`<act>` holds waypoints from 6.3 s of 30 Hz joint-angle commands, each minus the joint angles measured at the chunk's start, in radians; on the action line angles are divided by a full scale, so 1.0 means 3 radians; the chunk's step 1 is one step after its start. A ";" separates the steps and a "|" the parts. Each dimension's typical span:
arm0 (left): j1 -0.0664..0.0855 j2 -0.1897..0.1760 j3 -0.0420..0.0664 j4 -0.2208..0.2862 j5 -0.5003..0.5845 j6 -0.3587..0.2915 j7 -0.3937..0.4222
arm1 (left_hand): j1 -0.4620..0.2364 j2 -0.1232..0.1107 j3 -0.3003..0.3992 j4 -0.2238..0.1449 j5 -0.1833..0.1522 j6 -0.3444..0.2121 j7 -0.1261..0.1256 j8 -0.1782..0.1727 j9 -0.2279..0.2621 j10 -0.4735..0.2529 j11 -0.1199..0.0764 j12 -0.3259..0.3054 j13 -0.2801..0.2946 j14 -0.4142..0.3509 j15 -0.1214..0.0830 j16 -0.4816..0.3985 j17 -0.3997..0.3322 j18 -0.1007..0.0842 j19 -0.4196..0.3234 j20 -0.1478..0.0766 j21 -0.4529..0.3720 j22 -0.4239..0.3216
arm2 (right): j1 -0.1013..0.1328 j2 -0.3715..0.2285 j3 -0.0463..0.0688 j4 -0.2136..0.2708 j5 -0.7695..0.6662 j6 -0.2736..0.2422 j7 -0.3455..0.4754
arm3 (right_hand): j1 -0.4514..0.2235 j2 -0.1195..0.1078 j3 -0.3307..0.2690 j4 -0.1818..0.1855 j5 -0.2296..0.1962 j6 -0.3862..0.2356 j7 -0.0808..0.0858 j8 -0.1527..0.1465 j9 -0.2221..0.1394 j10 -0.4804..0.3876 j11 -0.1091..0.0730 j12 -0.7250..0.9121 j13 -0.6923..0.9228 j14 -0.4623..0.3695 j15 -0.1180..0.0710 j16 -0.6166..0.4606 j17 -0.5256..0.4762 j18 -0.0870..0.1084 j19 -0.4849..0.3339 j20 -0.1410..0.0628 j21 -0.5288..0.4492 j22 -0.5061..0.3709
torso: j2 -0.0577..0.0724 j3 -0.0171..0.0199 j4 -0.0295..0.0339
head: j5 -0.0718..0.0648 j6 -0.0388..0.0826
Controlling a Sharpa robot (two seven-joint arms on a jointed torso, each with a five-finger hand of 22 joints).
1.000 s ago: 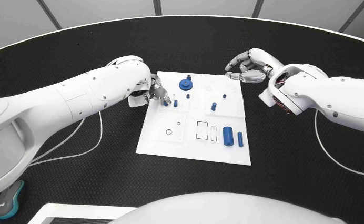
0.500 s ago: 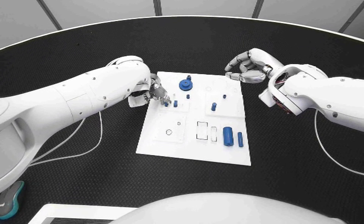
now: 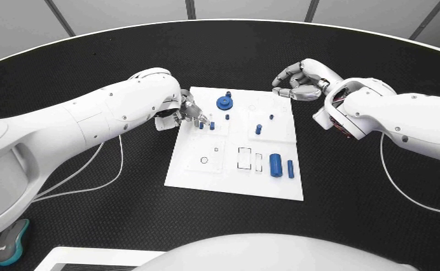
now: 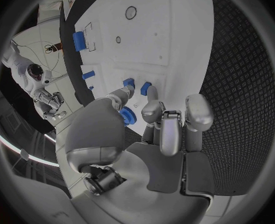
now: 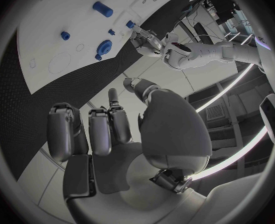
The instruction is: Assemble the parts on the task board
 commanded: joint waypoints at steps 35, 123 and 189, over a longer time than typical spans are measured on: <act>0.0068 -0.0180 0.0017 0.0475 -0.0294 -0.1419 0.2192 | 0.1222 0.0003 0.0462 -0.0770 0.0014 -0.0593 0.0459 -0.0962 -0.0656 -0.1797 0.0474 -0.1924 -0.2323 -0.1162 0.0369 -0.1378 -0.2297 0.0230 -0.1168 0.0296 -0.1081 -0.1567 | -0.0065 0.0043 0.0000 -0.0093 0.0000 -0.0164 0.0129 | -0.0034 0.0002 0.0053 0.0003 0.0018 -0.0061 0.0006 0.0028 -0.0012 -0.0311 -0.0022 -0.0434 0.0017 0.0196 -0.0031 -0.0138 0.0279 0.0085 0.0020 -0.0018 -0.0208 0.0258 | 0.0004 -0.0017 -0.0003 | -0.0102 0.0244; -0.0284 0.0493 0.0012 -0.0434 -0.1275 -0.1000 0.1918 | 0.1057 0.0053 0.0551 -0.0937 -0.0021 -0.0102 0.0370 -0.1294 -0.0791 -0.1281 0.0392 -0.2347 -0.2763 -0.0260 0.0294 -0.0469 -0.1249 0.0125 -0.0469 0.0232 -0.0482 -0.0945 | -0.0065 0.0123 0.0001 -0.0080 0.0000 -0.0234 0.0168 | -0.0041 -0.0009 0.0090 -0.0002 0.0017 -0.0080 -0.0002 0.0069 -0.0013 -0.0508 -0.0033 -0.0815 -0.0328 0.0147 -0.0043 -0.0285 0.0114 0.0129 -0.0062 -0.0029 -0.0418 0.0091 | 0.0000 -0.0010 -0.0001 | -0.0166 0.0177; -0.0321 0.0571 0.0006 -0.0497 -0.1469 -0.1136 0.1717 | 0.0977 0.0031 0.0318 -0.0895 -0.0035 -0.0039 0.0351 -0.1370 -0.0752 -0.1234 0.0373 -0.2335 -0.2717 -0.0193 0.0280 -0.0457 -0.1319 0.0085 -0.0334 0.0228 -0.0349 -0.0732 | -0.0065 0.0102 0.0002 -0.0055 0.0000 -0.0227 0.0163 | -0.0035 0.0003 0.0102 -0.0006 0.0023 -0.0061 -0.0011 0.0090 -0.0009 -0.0483 -0.0041 -0.0809 -0.0331 0.0151 -0.0049 -0.0289 0.0117 0.0127 -0.0054 -0.0034 -0.0416 0.0096 | 0.0005 -0.0014 -0.0003 | -0.0198 0.0141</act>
